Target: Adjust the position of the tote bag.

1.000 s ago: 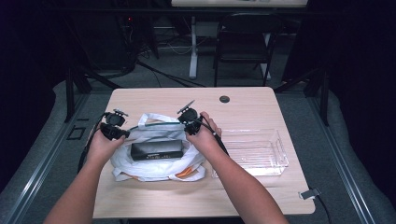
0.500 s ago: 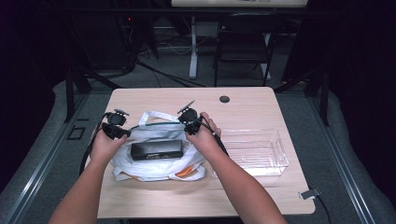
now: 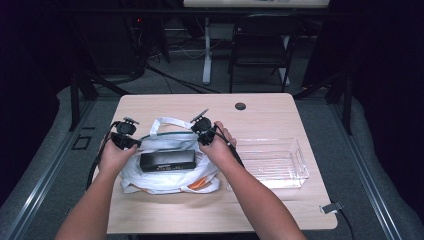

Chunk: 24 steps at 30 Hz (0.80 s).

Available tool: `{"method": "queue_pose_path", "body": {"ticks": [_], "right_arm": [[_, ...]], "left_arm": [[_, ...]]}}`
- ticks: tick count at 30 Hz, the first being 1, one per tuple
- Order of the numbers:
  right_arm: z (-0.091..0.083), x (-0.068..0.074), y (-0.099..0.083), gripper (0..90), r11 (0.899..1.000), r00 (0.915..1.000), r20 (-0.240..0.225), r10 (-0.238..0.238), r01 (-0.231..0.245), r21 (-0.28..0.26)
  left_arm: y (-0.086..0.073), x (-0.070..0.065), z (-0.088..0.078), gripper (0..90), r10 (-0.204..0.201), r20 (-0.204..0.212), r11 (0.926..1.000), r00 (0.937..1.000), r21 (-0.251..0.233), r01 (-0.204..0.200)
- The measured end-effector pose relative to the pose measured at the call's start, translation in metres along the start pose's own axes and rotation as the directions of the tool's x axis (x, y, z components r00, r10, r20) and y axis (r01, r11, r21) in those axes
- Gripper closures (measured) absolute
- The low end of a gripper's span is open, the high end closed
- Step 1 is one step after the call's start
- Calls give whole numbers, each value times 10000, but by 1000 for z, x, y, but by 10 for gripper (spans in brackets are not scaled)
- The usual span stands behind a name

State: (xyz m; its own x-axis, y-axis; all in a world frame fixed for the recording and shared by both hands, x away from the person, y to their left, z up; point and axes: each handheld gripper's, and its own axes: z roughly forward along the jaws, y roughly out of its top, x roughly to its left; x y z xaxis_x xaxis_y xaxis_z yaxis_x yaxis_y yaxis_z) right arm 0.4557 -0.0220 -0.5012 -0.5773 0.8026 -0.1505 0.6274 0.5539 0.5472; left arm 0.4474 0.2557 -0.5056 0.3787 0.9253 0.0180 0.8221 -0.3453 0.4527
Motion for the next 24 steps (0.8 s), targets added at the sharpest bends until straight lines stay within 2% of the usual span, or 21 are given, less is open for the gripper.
{"method": "queue_pose_path", "body": {"ticks": [5,9,11,12,13,16,17,18,19,21,22,24], "right_arm": [[2,-1,0,817,9997,10000,-23,-58,59,229],[4,-1,-1,816,9998,10000,-37,11,-11,181],[4,-2,0,817,9994,9999,-38,-103,104,322],[5,-1,-1,816,9998,10000,-31,51,-50,203],[5,-1,-1,816,9995,10000,-68,-31,33,304],[8,-1,-1,816,9997,9999,-101,132,-130,197],[7,-2,0,816,9991,10000,-69,-20,23,419],[8,-2,0,816,9991,10000,-89,-10,14,423],[10,-1,-1,816,9996,9997,-107,206,-204,194],[11,-2,-1,817,9995,9997,-110,202,-199,256],[10,-3,0,816,9988,10000,-87,14,-10,480],[10,-3,0,817,9988,10000,-95,12,-8,487]], "left_arm": [[-1,1,6,881,-226,122,9997,9997,19,226],[-2,1,7,880,-208,146,9998,9997,73,207],[-2,1,7,880,-198,148,9998,9997,47,197],[-2,1,7,880,-193,148,9998,9997,59,192],[-2,1,7,880,-207,153,9998,9997,72,206],[-2,1,8,880,-265,232,9996,9994,113,262],[-2,2,8,880,-238,227,9996,9995,133,236],[-2,2,8,879,-231,222,9996,9995,146,228],[-2,1,9,879,-223,212,9996,9995,173,220],[-2,2,9,879,-183,218,9997,9996,159,180],[-2,2,9,879,-197,230,9997,9995,176,193],[-2,2,10,879,-202,241,9997,9995,171,198]]}}
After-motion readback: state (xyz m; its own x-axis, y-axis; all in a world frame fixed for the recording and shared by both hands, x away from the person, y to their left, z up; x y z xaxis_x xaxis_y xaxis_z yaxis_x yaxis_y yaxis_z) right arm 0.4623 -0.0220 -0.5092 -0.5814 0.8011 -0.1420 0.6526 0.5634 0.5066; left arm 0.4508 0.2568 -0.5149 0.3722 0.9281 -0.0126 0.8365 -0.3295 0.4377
